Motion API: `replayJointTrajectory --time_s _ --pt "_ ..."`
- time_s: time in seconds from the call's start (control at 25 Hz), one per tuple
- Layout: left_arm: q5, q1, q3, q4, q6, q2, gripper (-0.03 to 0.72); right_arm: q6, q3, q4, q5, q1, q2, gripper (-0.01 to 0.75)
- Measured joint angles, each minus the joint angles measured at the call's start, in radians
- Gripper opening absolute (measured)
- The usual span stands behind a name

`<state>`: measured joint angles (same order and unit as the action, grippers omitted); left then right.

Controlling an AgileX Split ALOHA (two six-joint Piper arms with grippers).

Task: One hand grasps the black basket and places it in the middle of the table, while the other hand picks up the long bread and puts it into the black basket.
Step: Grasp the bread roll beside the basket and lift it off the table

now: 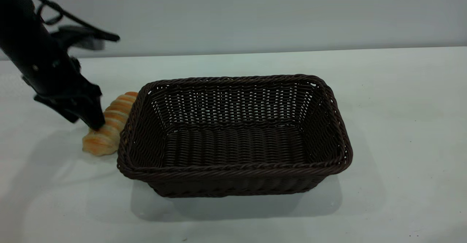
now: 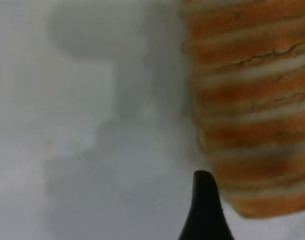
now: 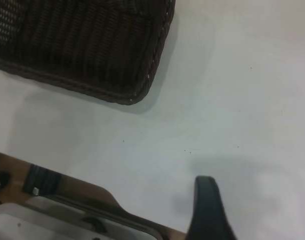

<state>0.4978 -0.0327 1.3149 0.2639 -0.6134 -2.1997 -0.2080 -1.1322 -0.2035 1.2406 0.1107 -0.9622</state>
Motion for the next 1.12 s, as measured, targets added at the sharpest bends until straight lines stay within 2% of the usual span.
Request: replayJointTrajectory --time_s 0.16,0.4,0.6,0.68,0.8,0.88,1.12 --pt "-0.028 0.000 0.000 0.095 -0.106 -0.038 0.575 0.004 0.000 -0.001 0.000 0.000 0.000 0.547" --pt "-0.048 0.000 0.003 0.107 -0.124 -0.064 0.526 0.014 0.000 -0.001 0.000 0.000 0.000 0.547" --pt "-0.057 0.000 0.009 0.109 -0.095 -0.090 0.409 0.015 0.000 -0.001 0.000 0.000 0.000 0.547" --pt "-0.062 0.000 0.010 0.108 -0.073 -0.091 0.334 0.015 0.000 -0.001 0.000 0.000 0.000 0.547" --pt "-0.062 0.000 0.010 0.079 -0.034 -0.076 0.161 0.015 0.000 0.001 0.000 0.000 0.000 0.548" --pt "-0.057 0.000 0.009 0.040 0.005 -0.048 0.087 0.015 0.000 0.002 0.000 0.000 0.000 0.548" --pt "-0.050 -0.005 0.007 -0.008 0.074 0.174 0.075 0.011 0.000 0.002 0.000 0.000 0.000 0.548"
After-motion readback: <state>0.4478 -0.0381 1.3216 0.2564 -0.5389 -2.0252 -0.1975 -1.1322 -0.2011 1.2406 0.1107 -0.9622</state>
